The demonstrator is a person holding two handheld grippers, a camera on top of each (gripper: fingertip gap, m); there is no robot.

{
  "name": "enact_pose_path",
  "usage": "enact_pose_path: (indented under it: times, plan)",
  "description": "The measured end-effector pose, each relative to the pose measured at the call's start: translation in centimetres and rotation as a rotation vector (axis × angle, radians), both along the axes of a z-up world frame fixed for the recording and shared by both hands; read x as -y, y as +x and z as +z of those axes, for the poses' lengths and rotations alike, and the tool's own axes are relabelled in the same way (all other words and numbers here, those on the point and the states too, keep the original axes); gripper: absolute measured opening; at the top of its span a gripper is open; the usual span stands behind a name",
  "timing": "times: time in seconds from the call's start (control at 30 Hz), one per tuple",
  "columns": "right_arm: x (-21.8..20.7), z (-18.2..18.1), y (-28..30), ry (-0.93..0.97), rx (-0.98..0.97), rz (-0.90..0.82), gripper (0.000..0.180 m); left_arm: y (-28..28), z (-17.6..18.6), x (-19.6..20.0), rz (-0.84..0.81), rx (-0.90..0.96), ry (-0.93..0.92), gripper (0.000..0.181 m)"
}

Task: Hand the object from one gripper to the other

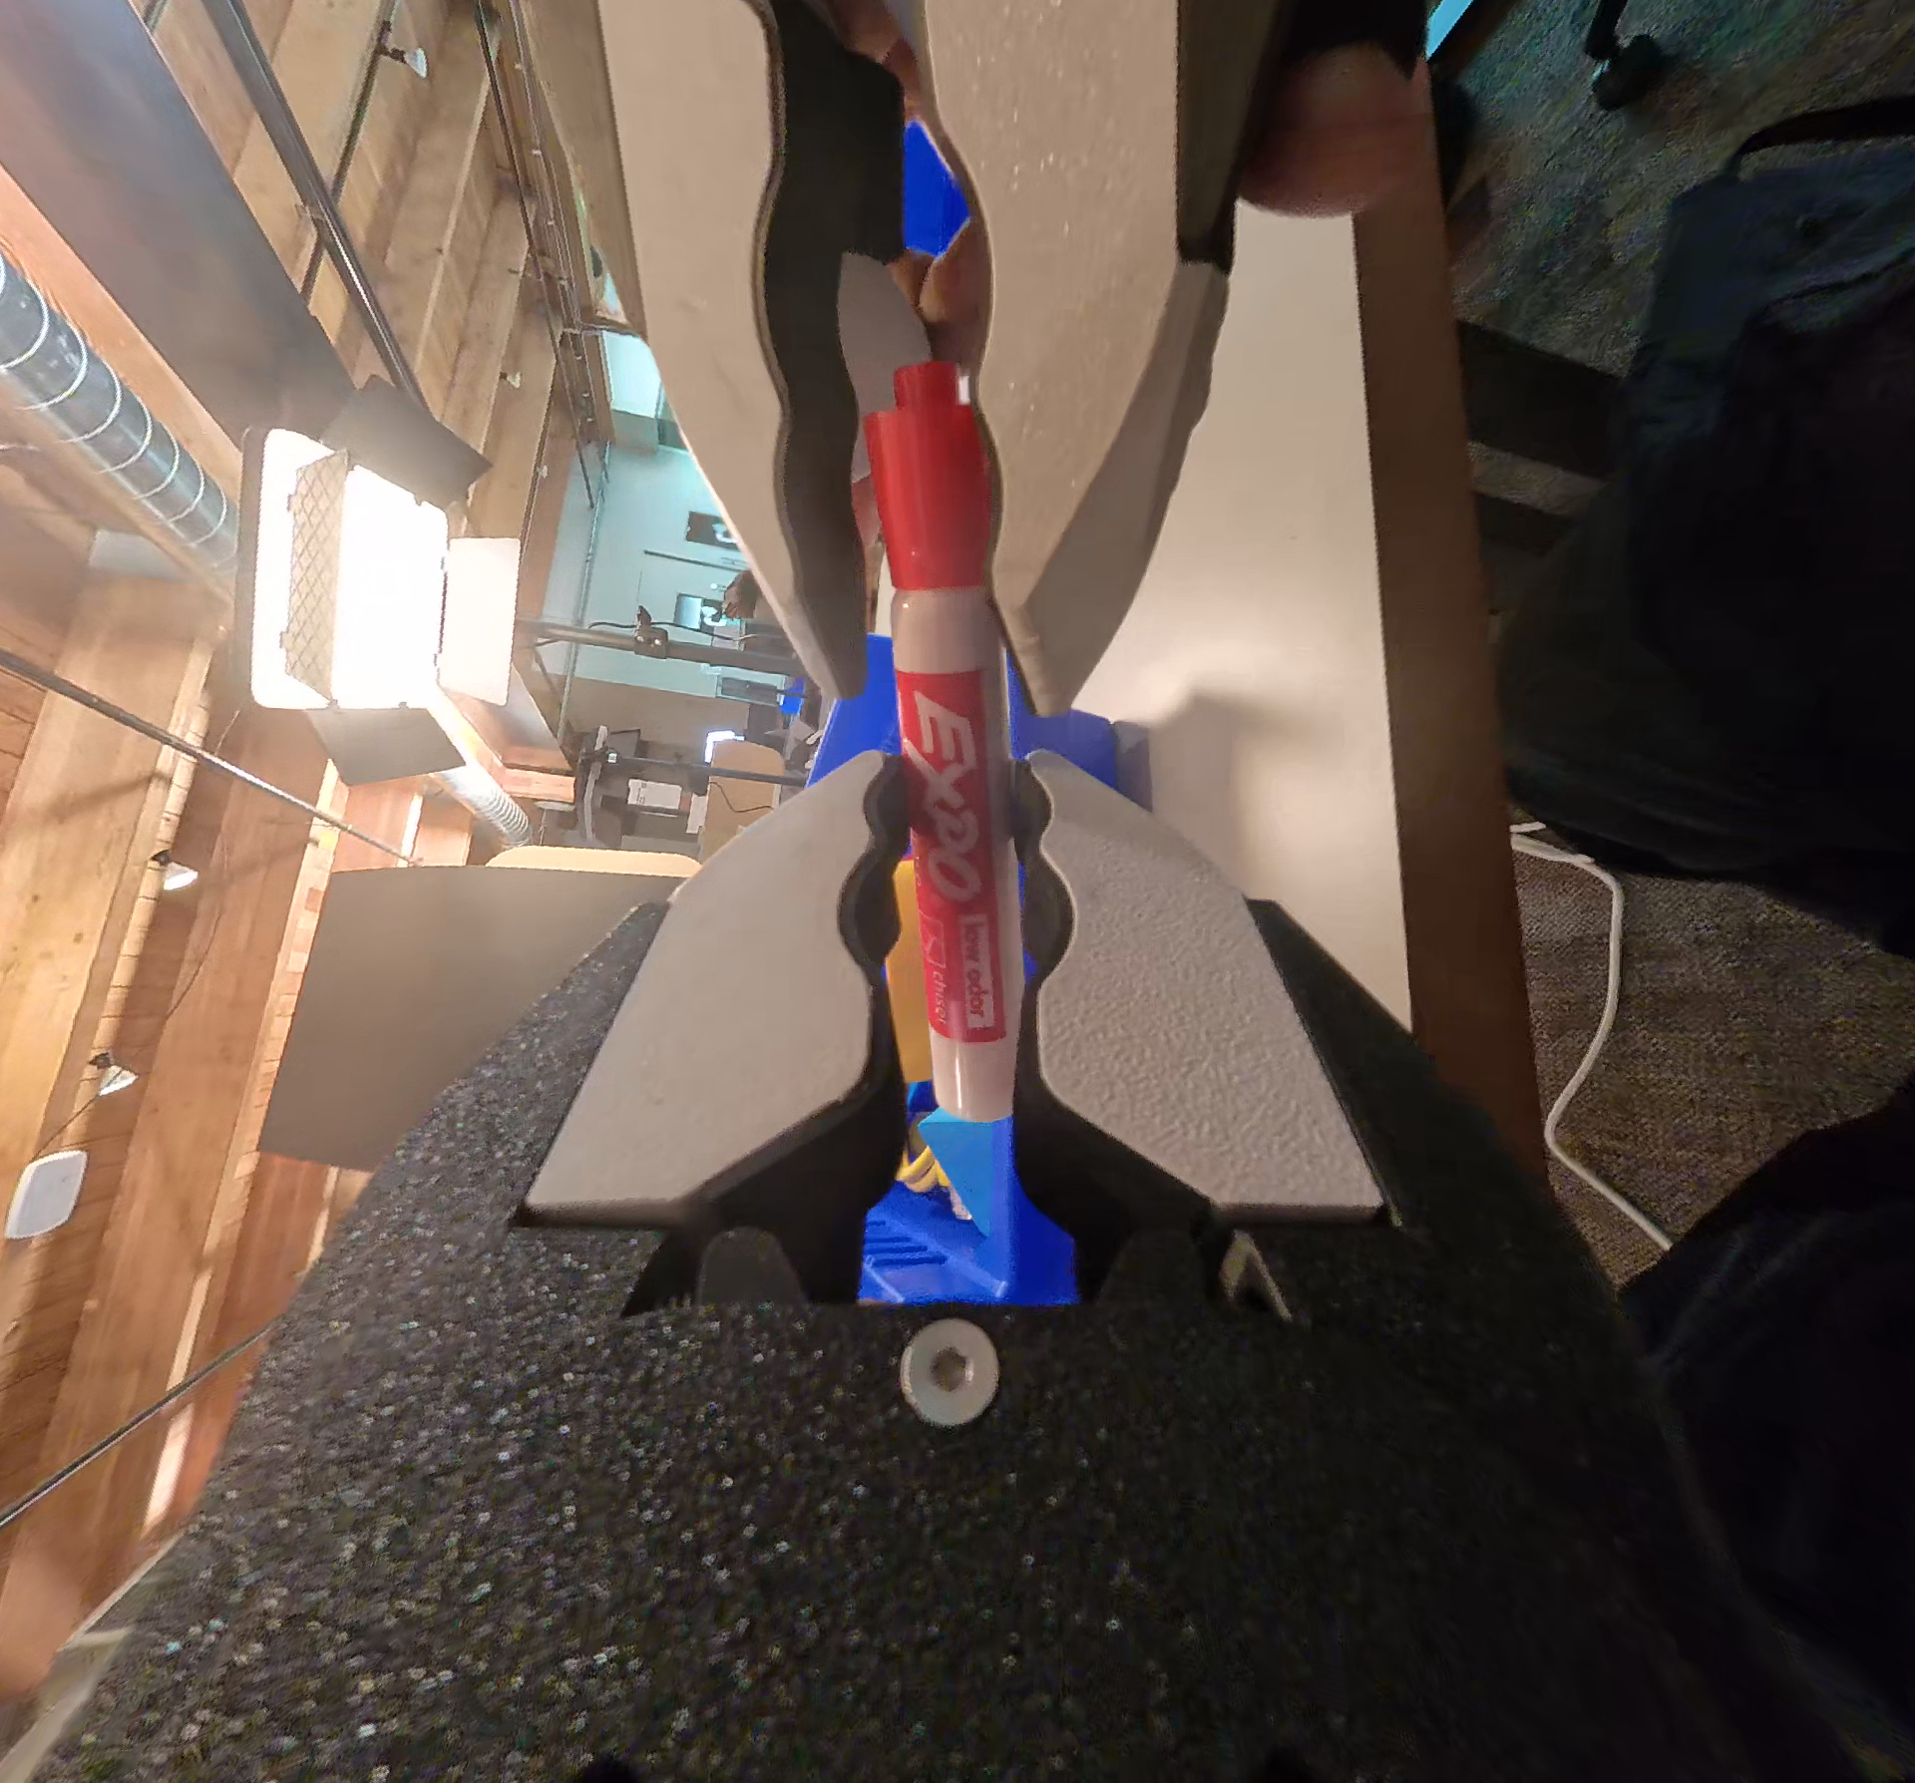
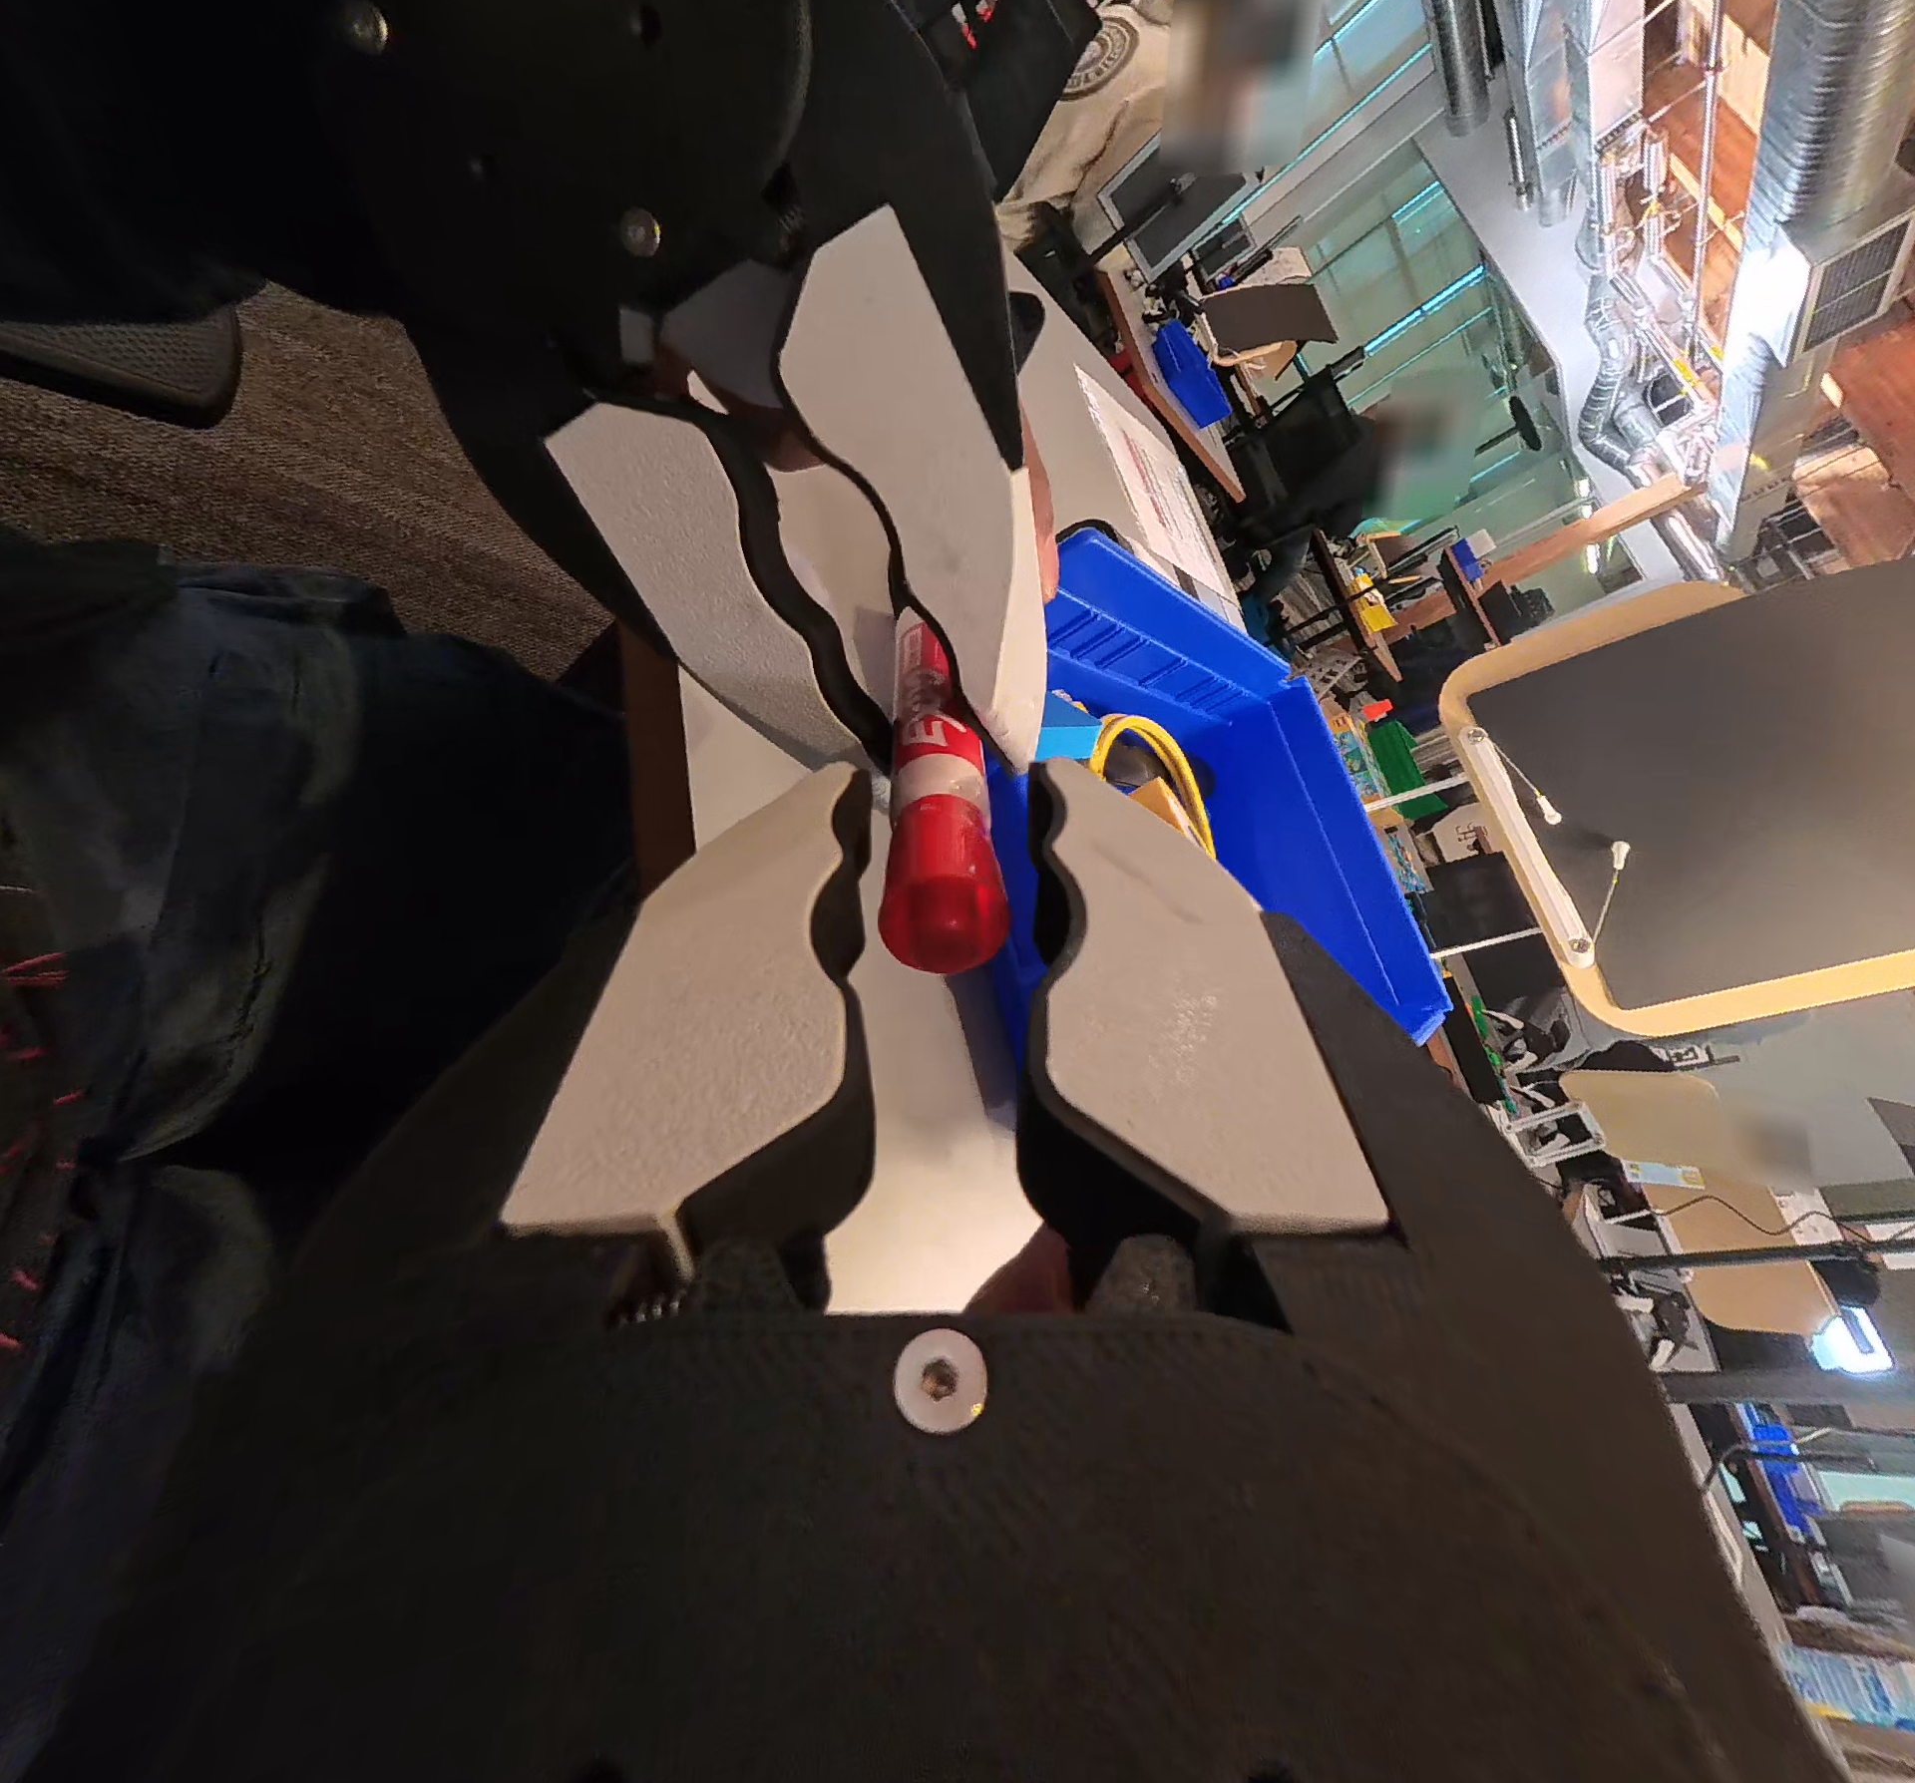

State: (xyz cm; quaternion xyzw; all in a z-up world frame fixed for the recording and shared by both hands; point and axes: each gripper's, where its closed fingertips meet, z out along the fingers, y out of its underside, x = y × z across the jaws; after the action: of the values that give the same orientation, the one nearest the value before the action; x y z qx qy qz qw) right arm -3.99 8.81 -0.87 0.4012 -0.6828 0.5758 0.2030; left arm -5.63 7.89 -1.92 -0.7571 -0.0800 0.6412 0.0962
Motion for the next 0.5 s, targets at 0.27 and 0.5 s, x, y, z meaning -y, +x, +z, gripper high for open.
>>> enact_pose_path:
  times: [0.27,0.5]
  plan:
    - [-0.2,1.1,0.0,-0.066,0.021,0.017,0.021,0.2,1.2,-0.1,-0.025,-0.05,0.138,0.021]
    - [-0.9,4.2,-0.7,-0.234,0.184,0.075,0.02,1.5,4.9,1.2,-0.207,-0.052,0.865,0.045]
